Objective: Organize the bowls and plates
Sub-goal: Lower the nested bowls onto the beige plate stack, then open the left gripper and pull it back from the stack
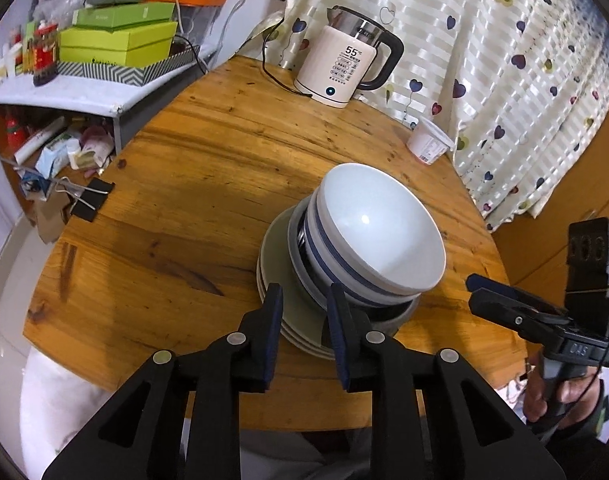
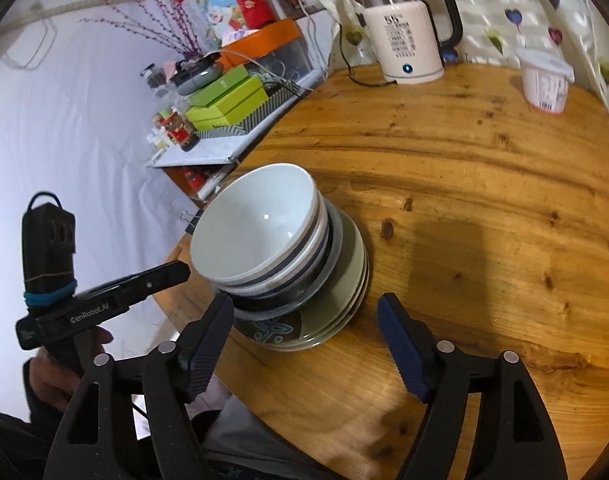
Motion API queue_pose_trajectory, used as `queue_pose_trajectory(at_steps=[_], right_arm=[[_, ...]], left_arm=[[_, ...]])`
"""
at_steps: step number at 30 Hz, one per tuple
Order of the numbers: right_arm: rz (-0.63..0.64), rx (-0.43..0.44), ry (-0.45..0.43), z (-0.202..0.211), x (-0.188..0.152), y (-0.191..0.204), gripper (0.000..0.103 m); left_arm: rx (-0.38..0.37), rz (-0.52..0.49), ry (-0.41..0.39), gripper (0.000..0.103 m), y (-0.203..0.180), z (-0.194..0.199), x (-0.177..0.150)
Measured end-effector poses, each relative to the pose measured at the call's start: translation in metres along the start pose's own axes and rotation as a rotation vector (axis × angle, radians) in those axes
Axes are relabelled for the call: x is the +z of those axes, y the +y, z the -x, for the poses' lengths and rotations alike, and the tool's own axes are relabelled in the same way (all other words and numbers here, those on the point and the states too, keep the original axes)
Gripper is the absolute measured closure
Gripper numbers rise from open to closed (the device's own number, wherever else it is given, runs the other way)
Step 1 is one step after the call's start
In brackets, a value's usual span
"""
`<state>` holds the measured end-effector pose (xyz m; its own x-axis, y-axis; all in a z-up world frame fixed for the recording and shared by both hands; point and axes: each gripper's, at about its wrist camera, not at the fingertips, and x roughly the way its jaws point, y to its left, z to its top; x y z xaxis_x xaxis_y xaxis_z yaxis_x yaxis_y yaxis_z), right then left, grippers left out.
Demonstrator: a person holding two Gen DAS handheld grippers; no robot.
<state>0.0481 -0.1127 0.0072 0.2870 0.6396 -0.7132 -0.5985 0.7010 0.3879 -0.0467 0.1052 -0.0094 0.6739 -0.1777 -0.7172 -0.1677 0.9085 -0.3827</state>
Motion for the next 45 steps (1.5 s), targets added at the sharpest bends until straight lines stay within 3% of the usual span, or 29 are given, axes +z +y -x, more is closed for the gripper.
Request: queue_pose_trajectory(at_steps=[2,3,5,23,29,45], right_arm=[[0.022,-0.016,-0.004,0.001,-0.001,0.005,0.024],[0.032,-0.025,-0.007,0.002,-0.003,0.008,0.024],[0.048,-0.039,-0.011,0.004,-0.005,0.012,0.024],[0.153,-0.146,0.001,-0.009,-0.016,0.036,0.020],[0.167,-0.155,0.008,-0.013,-0.016,0.038,0.020],[0.164,-0.152,0.034,-0.024,-0.017,0.038,0.019]], left_arm=[[0.018,-0.015,-0.006,0.073,-0.004,0.001,-0.002],[0.025,-0.023,-0.008,0.063,-0.006,0.001,-0.003],[0.033,-0.036,-0.009,0.053,-0.009,0.001,-0.004],[0.149,-0.124,0.002,0.052,-0.026,-0.009,-0.012],[0.144,-0.123,-0.007,0.052,-0.027,-0.010,-0.013],[0.215,-0.149,0.009,0.052,-0.033,-0.017,-0.017]])
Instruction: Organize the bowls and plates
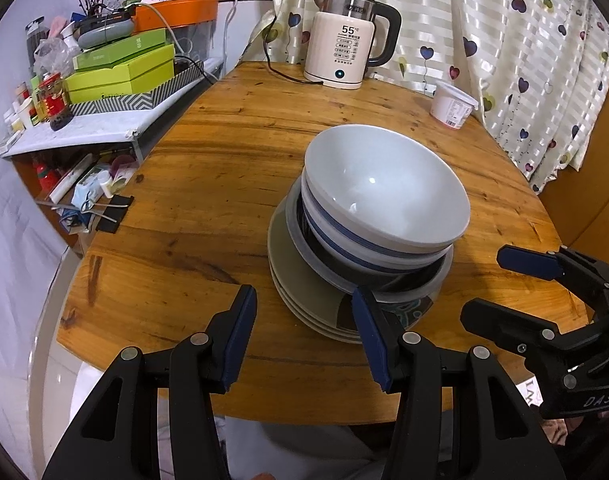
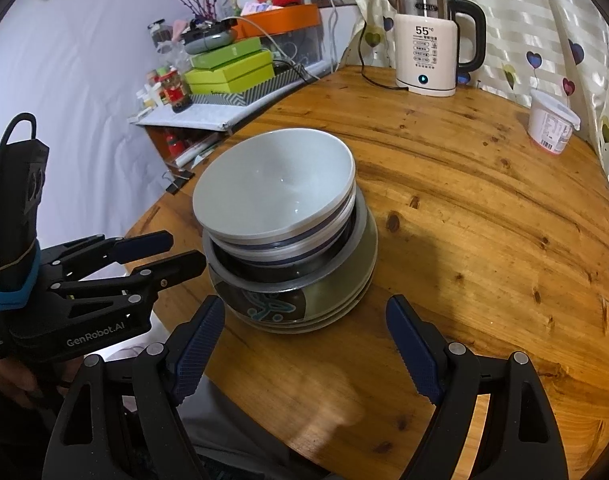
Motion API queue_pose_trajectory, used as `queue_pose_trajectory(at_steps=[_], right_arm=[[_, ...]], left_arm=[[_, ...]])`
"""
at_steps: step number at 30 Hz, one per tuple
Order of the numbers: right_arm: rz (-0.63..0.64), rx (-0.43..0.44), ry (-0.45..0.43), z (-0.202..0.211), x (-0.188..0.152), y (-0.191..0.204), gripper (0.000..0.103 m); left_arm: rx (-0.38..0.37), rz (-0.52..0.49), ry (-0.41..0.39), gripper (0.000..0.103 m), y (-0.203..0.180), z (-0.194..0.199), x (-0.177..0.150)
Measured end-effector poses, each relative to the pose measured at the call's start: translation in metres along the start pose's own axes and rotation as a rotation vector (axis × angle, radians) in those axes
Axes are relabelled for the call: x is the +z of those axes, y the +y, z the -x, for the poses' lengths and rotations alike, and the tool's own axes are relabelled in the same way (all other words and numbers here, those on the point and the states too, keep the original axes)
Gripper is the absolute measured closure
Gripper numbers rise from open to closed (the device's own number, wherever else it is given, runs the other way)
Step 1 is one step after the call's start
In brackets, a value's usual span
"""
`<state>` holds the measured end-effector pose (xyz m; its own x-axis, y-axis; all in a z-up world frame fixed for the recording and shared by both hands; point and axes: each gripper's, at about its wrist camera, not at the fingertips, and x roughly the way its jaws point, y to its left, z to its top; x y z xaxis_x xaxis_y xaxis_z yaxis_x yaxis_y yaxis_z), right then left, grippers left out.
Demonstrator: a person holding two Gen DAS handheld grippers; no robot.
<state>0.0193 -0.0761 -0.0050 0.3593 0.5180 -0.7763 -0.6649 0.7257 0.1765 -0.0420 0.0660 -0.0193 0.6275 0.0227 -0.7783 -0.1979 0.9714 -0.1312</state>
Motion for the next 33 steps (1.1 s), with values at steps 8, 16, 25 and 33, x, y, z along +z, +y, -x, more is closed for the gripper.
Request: queue_pose_trajectory(at_steps=[8,16,25,33], right_arm=[[-0.004,-0.001,0.005,-0.0017,-0.0003,-0.0010,0.019],[-0.003,0.001,0.006,-0.0026,0.0001,-0.0020,0.019],[-0.003,0.004,0.006,-0.0029,-0.0004,-0.0019,0.019],[-0.003,0.004,0.006,-0.0026,-0.0003,-0.0020,0.019]], left_arm=[[0.007,-0.002,0.002,0.052,0.0001,-0.0041,0.0004],[0.006,-0.001,0.002,0.052,0.0010,-0.0040,-0.0002],[0.005,0.004,0.010,0.052,0.0005,-0.0041,-0.0016],[0.008,0.003,0.012,0.052,0.0001,-0.0039,-0.0022]])
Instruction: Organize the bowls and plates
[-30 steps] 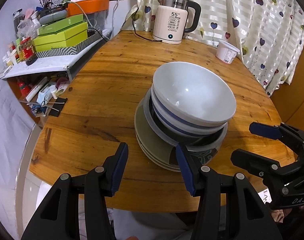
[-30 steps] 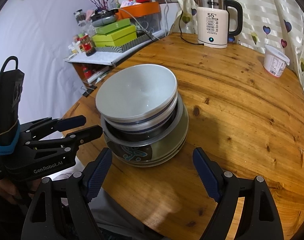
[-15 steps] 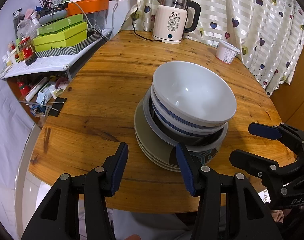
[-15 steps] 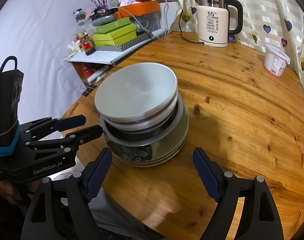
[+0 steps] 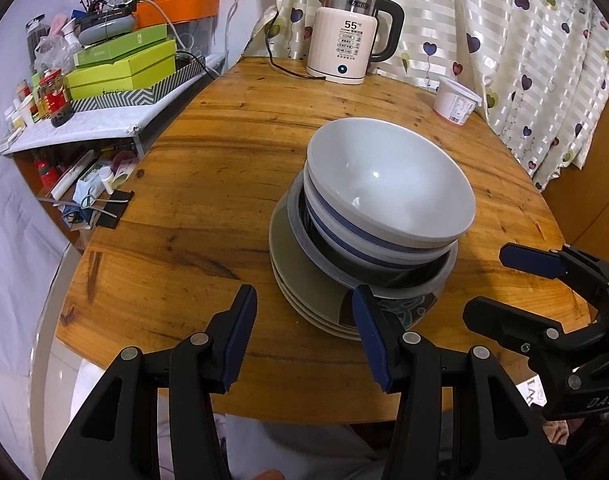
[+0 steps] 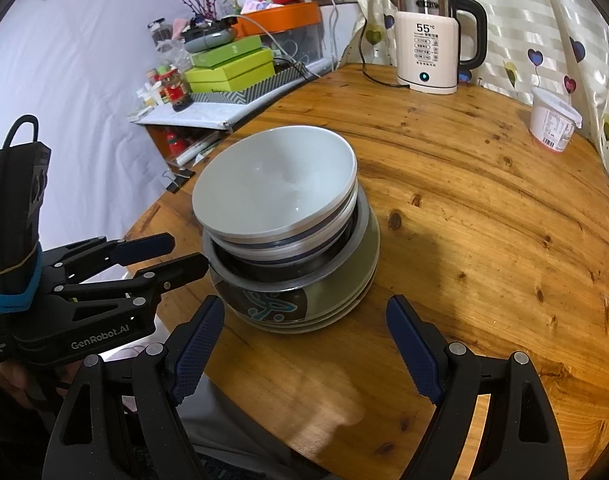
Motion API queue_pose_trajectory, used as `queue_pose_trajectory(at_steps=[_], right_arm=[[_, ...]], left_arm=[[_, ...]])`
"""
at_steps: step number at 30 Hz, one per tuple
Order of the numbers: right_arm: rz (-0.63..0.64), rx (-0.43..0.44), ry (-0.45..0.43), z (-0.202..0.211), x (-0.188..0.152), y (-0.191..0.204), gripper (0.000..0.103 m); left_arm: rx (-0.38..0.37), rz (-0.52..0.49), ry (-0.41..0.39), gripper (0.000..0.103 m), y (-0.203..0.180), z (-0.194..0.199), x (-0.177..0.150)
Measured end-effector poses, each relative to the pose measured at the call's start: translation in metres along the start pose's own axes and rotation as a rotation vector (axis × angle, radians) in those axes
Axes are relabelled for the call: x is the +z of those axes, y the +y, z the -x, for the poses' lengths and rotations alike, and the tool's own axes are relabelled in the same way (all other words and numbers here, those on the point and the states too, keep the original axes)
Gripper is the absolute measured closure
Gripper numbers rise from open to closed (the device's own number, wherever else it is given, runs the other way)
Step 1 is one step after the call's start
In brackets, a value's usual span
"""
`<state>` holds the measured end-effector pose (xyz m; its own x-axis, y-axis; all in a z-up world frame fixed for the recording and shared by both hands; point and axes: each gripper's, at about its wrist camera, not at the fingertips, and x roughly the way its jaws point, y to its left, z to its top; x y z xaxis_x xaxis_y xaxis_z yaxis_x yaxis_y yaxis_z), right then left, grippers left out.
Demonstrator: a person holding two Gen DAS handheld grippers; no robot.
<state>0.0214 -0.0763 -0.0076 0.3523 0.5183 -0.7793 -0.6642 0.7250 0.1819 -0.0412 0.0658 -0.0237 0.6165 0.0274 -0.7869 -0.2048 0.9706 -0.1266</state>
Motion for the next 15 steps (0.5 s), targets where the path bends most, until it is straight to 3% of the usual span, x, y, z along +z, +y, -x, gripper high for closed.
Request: queue_pose_trajectory(at_steps=[15], right_arm=[[-0.001,0.001,0.000,0.0000,-0.0001,-0.0003,0.019]], left_arm=[[-0.003,-0.002,0.003,0.052,-0.0005,-0.0009,-0.0024]])
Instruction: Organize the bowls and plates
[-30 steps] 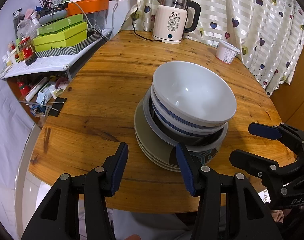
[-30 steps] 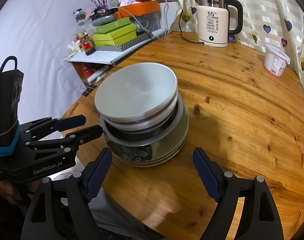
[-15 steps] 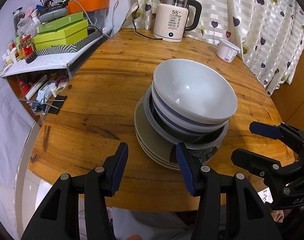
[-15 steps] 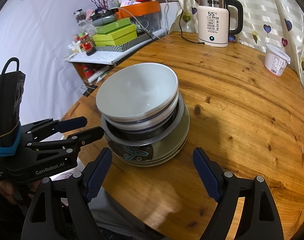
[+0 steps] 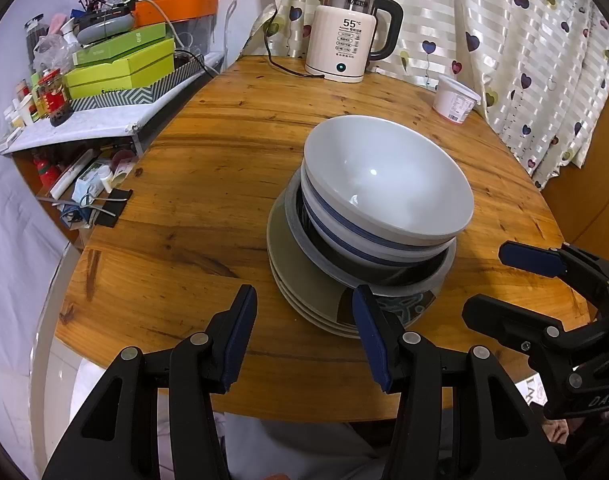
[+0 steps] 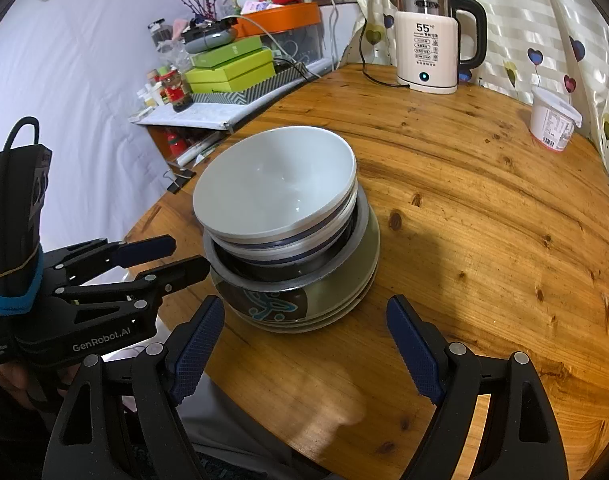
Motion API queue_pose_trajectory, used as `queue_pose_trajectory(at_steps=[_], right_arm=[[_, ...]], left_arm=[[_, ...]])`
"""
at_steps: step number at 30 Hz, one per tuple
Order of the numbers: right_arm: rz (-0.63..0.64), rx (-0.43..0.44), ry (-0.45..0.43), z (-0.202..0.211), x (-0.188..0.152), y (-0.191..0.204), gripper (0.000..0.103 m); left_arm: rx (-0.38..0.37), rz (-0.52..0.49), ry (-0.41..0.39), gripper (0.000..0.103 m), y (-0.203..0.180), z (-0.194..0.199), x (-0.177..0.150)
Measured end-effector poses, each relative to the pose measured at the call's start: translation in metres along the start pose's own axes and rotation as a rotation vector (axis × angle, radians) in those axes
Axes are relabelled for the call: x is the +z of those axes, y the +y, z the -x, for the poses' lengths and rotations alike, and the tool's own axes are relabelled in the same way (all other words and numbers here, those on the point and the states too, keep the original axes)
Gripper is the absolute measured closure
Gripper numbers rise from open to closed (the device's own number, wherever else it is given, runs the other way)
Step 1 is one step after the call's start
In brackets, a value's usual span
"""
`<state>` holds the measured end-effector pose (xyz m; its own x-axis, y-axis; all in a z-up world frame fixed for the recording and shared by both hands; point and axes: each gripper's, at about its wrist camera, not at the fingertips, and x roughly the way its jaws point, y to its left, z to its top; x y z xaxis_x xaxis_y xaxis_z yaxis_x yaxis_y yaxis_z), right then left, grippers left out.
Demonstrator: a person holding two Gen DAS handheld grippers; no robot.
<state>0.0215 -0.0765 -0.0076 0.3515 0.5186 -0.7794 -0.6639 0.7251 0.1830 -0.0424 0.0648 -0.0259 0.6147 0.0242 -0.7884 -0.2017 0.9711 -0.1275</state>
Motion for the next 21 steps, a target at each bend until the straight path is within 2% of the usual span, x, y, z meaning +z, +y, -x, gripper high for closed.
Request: queue_pose_trajectory(at_steps=[21], right_arm=[[-0.003,0.002,-0.003,0.0017,-0.0010,0.0011,0.019]], left_arm=[[-0.016,0.005,0.008,0.052,-0.0019,-0.0004,-0.0019]])
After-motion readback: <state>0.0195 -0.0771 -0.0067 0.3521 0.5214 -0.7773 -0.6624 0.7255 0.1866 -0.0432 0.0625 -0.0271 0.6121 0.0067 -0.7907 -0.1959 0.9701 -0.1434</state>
